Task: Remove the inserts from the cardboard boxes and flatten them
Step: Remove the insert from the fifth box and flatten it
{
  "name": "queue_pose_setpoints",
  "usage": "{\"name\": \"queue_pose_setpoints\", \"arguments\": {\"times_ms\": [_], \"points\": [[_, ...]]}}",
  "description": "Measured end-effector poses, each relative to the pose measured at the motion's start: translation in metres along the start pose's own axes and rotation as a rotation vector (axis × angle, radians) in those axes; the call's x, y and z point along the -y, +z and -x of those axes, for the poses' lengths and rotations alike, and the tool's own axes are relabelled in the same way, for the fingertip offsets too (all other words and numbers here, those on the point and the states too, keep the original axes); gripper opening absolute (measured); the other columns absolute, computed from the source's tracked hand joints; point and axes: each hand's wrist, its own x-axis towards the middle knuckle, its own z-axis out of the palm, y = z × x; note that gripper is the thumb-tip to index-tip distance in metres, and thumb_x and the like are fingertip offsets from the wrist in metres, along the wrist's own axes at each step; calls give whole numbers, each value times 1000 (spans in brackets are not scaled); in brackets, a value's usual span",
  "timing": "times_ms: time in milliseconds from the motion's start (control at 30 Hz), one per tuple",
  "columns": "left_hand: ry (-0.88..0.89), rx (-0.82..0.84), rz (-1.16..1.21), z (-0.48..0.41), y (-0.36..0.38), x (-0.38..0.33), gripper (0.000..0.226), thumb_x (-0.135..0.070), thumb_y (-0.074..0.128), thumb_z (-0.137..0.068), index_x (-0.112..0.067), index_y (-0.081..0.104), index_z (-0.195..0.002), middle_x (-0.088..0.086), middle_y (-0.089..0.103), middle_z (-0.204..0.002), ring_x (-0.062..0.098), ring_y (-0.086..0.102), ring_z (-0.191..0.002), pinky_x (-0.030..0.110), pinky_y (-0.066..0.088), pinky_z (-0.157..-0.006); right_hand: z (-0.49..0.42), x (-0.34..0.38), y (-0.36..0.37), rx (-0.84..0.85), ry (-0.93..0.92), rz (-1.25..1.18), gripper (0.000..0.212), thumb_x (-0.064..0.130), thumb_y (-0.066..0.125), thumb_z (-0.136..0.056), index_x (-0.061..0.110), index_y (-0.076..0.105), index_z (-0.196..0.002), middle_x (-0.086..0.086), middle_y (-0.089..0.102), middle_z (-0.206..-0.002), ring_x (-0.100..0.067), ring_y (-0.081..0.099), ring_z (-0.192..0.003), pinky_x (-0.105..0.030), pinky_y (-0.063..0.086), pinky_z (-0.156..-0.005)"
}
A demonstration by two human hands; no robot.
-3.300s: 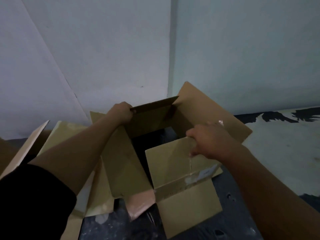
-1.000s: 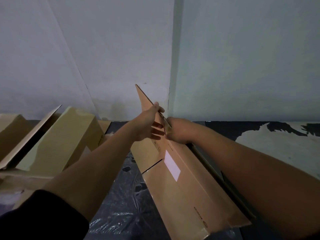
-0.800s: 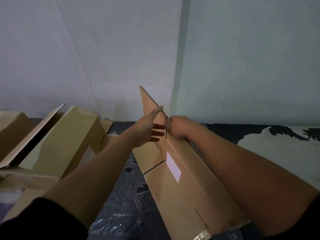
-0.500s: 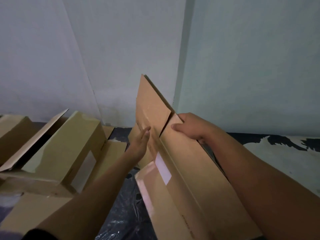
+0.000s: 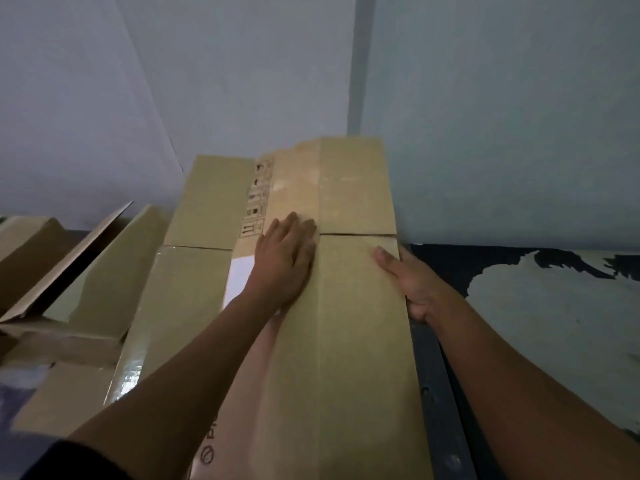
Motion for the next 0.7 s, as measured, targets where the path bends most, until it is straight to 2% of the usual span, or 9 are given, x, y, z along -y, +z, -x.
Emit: {"name": "queue_pose_setpoints", "arguments": {"times_ms": [133,200,300,367,467,533,633,700], "points": [[-43,282,-161,33,54,29,69,-65,7,-87,-37,25,-148,1,17,-160,27,10,-148,51,14,-117,-1,-52,-31,-75,145,-30,34,27,56,-93,20,54,-126,-10,70,-108,-24,70,-90,-40,59,-70],[-88,436,-186,50,77,45,67,-67,3,-87,-41,14,-149,1,12,-161,28,6,-148,52,13,-117,-1,-71,-45,-121,201,-30,33,26,55,-94,17,53,-125,-12,69,-107,-26,69,-89,-41,59,-68],[-163,597,-149,66,98,58,57,-57,19,-97,-38,12,-150,3,9,-161,29,2,-148,51,9,-119,0,-89,-70,-219,225,12,32,25,55,-95,15,54,-125,-13,67,-109,-26,67,-90,-38,58,-65],[-164,698,-187,73,109,61,59,-56,28,-97,-36,13,-150,3,8,-161,34,3,-147,54,11,-118,1,-98,-85,-250,231,118,32,22,55,-95,13,54,-126,-13,67,-108,-26,67,-91,-36,57,-66],[-206,839,-254,81,128,68,62,-59,32,-95,-40,10,-150,2,2,-162,39,1,-146,58,10,-116,-3,-118,-97,-328,267,282,26,20,56,-95,11,56,-120,-11,67,-103,-24,64,-89,-35,54,-70],[-230,898,-302,87,140,73,64,-60,34,-94,-42,8,-149,1,-3,-162,40,-2,-146,58,8,-114,-10,-135,-102,-407,261,410,27,21,58,-94,10,56,-119,-14,65,-110,-25,63,-91,-36,52,-75],[-276,927,-350,96,149,84,65,-55,39,-94,-43,6,-149,-1,-5,-161,39,-3,-145,58,9,-114,-16,-154,-105,-530,261,733,51,23,61,-92,7,41,-136,-17,53,-131,-33,54,-114,-40,45,-93],[-285,903,-358,103,152,93,66,-51,43,-93,-44,6,-148,-4,-5,-161,37,-3,-145,57,10,-114,-15,-167,-100,-559,253,912,77,19,62,-90,5,16,-149,-19,31,-150,-35,35,-135,-42,33,-107]]}}
